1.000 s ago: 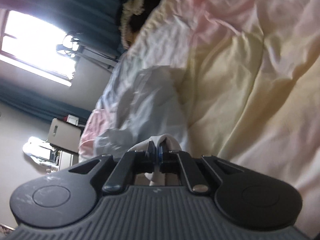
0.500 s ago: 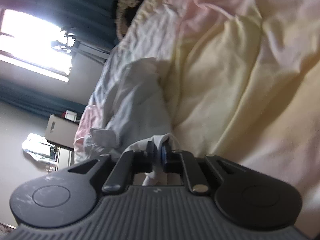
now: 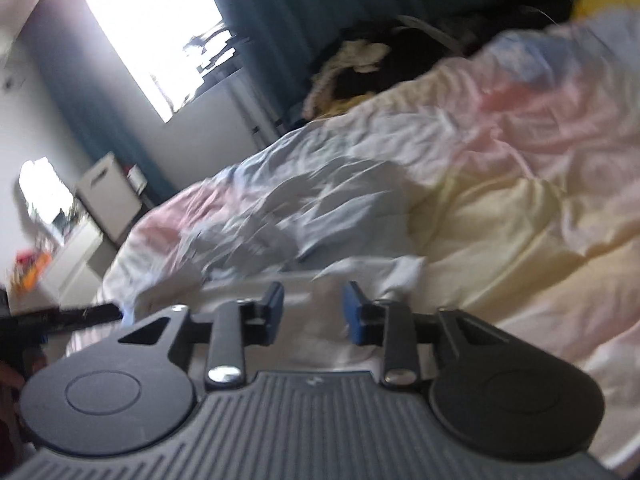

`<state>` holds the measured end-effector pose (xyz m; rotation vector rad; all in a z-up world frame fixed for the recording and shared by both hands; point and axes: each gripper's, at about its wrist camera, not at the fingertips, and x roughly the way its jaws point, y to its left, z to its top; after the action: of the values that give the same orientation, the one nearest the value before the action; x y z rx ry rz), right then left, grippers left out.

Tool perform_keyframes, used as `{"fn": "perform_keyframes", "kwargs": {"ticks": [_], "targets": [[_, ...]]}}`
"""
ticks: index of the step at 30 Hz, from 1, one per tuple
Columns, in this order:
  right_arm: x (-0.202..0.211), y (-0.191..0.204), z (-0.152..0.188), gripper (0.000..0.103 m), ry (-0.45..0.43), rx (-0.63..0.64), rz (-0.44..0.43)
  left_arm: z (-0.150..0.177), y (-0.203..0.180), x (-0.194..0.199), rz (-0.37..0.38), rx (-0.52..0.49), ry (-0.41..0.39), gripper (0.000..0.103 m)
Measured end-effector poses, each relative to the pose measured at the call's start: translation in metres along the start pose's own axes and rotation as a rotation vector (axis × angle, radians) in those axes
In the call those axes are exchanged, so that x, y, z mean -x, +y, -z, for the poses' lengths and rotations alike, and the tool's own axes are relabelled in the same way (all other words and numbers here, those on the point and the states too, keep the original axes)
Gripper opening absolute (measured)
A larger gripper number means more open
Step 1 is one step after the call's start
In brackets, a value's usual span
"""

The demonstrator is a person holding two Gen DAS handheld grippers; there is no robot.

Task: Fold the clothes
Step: 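Lower the folded hem onto the shirt and open both grippers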

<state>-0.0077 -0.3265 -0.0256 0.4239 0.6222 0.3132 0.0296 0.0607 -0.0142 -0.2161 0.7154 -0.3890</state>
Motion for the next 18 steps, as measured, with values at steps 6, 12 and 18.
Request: {"fn": "perform_keyframes", "kwargs": {"ticks": [6,12,18], "targets": [[-0.018,0.029,0.024,0.017,0.051,0.112,0.035,0.033,-0.040,-0.017,-0.037,-0.118,0.033,0.044],[-0.035,0.033,0.038,0.014,0.102,0.141,0.059,0.038,-0.053,-0.044,-0.093,-0.166,0.060,0.040],[-0.056,0.036,0.056,0.014,0.132,0.123,0.058,0.041,-0.060,-0.066,-0.142,-0.205,0.085,0.040]]}}
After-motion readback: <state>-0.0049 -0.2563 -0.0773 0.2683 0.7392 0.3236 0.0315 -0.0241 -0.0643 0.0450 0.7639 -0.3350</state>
